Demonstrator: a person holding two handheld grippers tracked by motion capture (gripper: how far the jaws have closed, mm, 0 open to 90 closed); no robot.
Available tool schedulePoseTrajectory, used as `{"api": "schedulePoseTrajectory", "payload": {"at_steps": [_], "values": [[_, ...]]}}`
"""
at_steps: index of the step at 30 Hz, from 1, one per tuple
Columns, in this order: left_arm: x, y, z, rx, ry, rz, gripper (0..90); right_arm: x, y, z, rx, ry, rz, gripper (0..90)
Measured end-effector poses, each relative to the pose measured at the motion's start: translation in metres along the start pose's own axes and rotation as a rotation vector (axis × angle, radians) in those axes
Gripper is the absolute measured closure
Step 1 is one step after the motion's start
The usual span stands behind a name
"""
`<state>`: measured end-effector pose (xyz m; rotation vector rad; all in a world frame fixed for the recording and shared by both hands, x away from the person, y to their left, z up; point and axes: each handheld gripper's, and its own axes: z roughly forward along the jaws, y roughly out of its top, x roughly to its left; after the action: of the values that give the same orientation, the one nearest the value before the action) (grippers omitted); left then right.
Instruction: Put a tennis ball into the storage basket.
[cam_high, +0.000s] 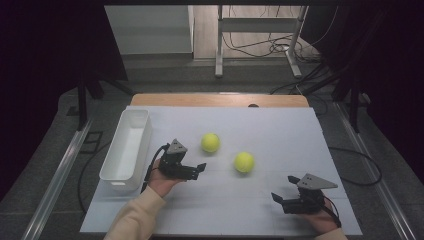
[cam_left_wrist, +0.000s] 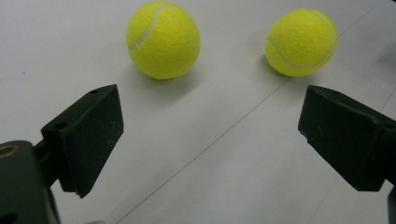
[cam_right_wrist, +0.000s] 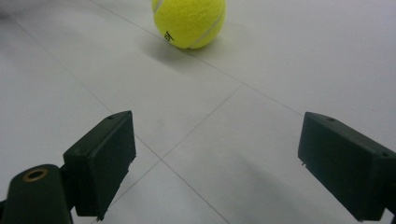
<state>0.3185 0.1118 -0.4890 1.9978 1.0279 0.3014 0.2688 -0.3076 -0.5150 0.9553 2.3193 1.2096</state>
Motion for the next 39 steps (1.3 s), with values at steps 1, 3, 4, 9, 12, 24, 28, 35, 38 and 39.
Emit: {"api": "schedulePoseTrajectory", "payload": {"at_steps": [1,3,4,9,12,24,28,35,38,39], "values": [[0.0,0.001,0.001,-0.001,0.0,0.003,7.4,0.0,0.0,0.0,0.0,0.0,0.0,11.6],[0.001,0.003,0.003,0.001,0.007,0.009,7.4,0.0,0.0,0.0,0.0,-0.001,0.001,11.5],[0.002,0.005,0.004,0.002,0.008,0.008,7.4,0.0,0.0,0.0,0.001,-0.002,0.001,11.5],[0.005,0.008,0.01,0.008,0.012,0.005,7.4,-0.001,0.0,0.0,0.001,-0.001,0.001,11.5],[0.005,0.01,0.013,0.008,0.009,0.003,7.5,-0.001,0.0,0.0,0.001,-0.002,0.001,11.5],[0.011,0.016,0.024,0.024,-0.002,0.004,7.4,-0.001,-0.001,-0.001,-0.004,-0.008,0.002,11.5],[0.014,0.025,0.031,0.028,0.002,0.005,7.4,-0.001,-0.001,-0.001,-0.004,-0.008,-0.002,11.5],[0.018,0.035,0.038,0.037,0.011,0.005,7.3,-0.003,-0.001,-0.002,-0.005,-0.011,-0.002,11.5],[0.019,0.038,0.043,0.045,0.015,0.006,7.2,-0.003,-0.001,-0.002,-0.008,-0.011,-0.002,11.5],[0.02,0.039,0.045,0.046,0.016,0.003,7.1,-0.003,-0.001,-0.002,-0.007,-0.009,-0.001,11.5]]}}
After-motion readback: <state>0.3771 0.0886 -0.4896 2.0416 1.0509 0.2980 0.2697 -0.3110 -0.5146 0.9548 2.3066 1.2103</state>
